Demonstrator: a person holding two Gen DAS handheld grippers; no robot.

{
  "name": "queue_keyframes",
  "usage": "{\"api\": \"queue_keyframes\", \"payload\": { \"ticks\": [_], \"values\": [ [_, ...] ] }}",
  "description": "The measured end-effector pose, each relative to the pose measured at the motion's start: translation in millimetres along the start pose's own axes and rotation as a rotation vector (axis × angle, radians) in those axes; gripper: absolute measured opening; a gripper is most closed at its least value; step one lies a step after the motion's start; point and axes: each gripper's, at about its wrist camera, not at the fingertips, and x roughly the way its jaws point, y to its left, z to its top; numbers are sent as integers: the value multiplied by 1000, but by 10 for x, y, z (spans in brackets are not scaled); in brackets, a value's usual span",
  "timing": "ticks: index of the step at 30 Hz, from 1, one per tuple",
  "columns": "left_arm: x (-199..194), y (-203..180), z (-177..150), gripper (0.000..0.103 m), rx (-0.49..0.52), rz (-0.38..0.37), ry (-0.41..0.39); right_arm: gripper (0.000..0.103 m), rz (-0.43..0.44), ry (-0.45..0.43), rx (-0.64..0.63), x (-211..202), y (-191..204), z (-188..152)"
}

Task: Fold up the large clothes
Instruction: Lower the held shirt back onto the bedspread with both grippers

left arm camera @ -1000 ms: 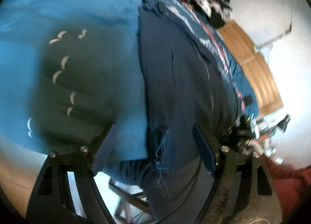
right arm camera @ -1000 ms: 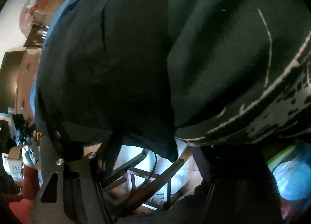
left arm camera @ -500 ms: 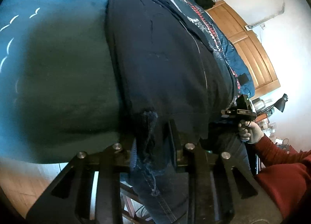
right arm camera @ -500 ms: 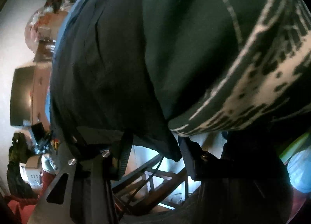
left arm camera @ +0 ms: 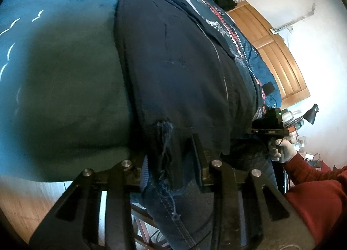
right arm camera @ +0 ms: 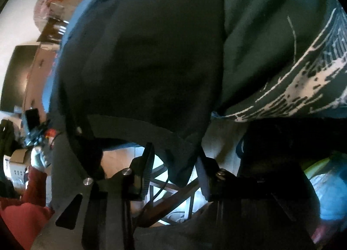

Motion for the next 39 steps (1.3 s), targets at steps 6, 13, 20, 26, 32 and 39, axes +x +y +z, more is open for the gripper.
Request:
{"api": "queue_keyframes", "payload": {
  "ticks": [6, 13, 20, 26, 32, 39],
  "values": [
    [42, 88, 10, 40, -23, -26, -20, 52, -4, 3, -9, 97, -25, 34],
    [28, 28, -3, 24, -7, -8, -19, 17, -13, -41, -24, 33, 121, -32],
    [-436, -289, 183, 6, -29, -171, -203, 12, 151, -278, -51, -911, 548, -155],
    [-780, -436, 776, 6, -62, -311, -404, 11, 269, -425, -32, -1545, 665, 283],
    [-624, -354, 1920, 8, -53, -242, -458, 12, 253, -472, -41, -1782, 718, 1752],
    [171, 51, 3115, 13, -97, -90, -375, 13, 139, -383, -51, -1237, 451, 3484]
  ]
}}
